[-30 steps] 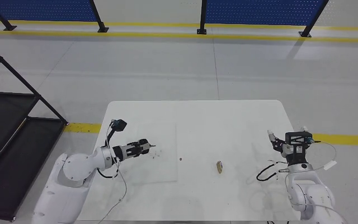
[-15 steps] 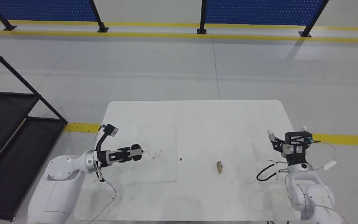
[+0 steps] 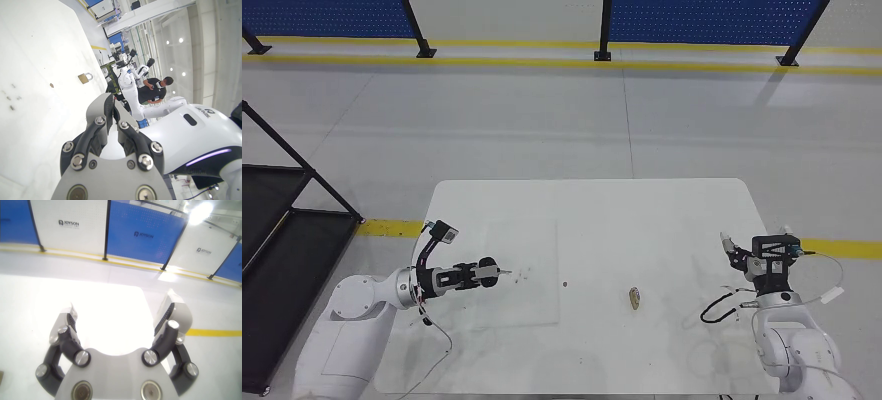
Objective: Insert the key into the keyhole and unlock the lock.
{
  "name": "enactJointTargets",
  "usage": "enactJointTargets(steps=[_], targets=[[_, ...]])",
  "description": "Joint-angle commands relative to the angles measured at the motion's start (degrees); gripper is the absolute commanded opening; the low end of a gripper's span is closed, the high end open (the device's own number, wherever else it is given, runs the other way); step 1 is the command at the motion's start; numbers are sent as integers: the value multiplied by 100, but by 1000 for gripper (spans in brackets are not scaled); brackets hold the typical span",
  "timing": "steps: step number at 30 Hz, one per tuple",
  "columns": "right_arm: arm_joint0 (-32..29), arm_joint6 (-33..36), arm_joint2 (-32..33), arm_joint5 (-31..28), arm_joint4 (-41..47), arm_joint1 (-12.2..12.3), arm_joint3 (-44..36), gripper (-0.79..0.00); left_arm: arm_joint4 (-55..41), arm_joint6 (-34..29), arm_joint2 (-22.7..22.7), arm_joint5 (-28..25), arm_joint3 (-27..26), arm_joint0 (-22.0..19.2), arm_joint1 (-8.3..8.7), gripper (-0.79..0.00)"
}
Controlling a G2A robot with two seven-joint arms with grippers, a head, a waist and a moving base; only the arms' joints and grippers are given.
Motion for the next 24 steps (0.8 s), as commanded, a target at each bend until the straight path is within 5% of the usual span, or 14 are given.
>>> enactJointTargets(steps=[1,10,24], targets=[[0,0,0,0,0,0,0,0,0,0,0,0,0,0,0,-785],[-33,453,-235,-347,-414,7,-351,0,0,0,0,0,0,0,0,-785],[-33,4423,-1289,-645,-838,-43,-2282,0,0,0,0,0,0,0,0,-785]])
